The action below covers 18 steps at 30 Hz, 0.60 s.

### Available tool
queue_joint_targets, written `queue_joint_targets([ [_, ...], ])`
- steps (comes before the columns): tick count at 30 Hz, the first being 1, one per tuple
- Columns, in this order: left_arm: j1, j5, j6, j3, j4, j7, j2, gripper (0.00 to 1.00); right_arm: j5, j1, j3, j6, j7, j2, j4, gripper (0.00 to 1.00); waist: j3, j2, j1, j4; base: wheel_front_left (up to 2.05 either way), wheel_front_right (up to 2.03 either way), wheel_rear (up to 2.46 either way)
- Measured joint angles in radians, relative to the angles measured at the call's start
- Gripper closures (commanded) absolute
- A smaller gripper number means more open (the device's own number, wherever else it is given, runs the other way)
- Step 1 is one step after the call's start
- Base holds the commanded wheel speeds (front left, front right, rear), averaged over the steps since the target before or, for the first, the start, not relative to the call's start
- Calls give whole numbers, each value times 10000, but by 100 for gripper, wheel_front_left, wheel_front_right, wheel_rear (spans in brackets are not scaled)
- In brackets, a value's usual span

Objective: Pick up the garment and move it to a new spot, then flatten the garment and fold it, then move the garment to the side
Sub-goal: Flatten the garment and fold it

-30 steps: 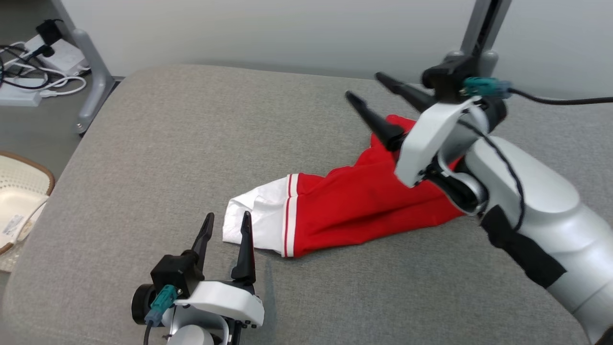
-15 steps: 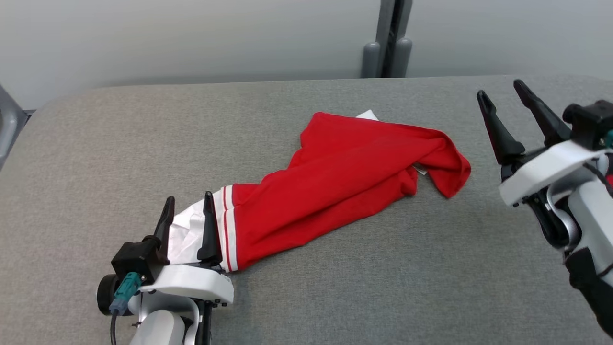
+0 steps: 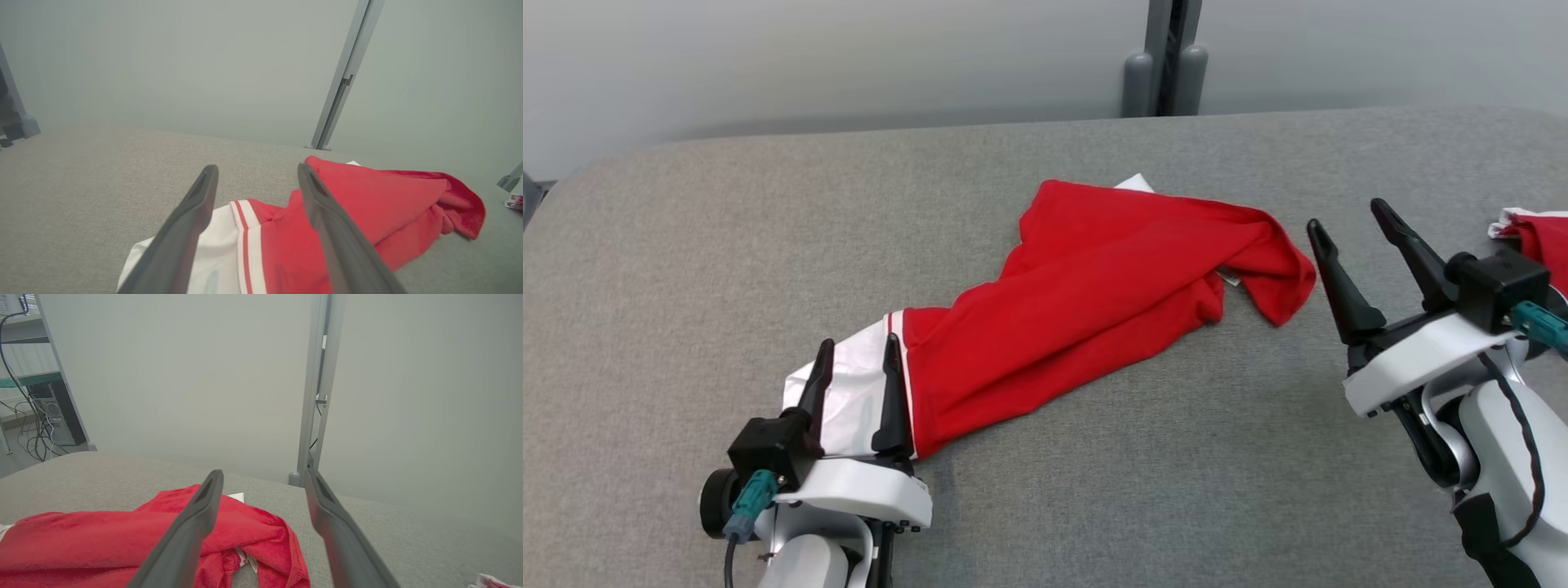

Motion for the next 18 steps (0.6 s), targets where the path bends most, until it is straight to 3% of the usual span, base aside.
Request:
queue_joint_targets([
  [7, -289, -253, 82, -571, -155, 2, -2, 0, -121, -1468, 811, 0, 1430, -451, -33, 0, 528, 0, 0, 524, 0, 0, 0],
  [18, -967, -1110, 414, -1952, -819, 0, 10, 0, 1987, -4797, 3461, 0, 4289, -1595, 1436, 0, 1551, 0, 0, 2165, 0, 0, 0],
])
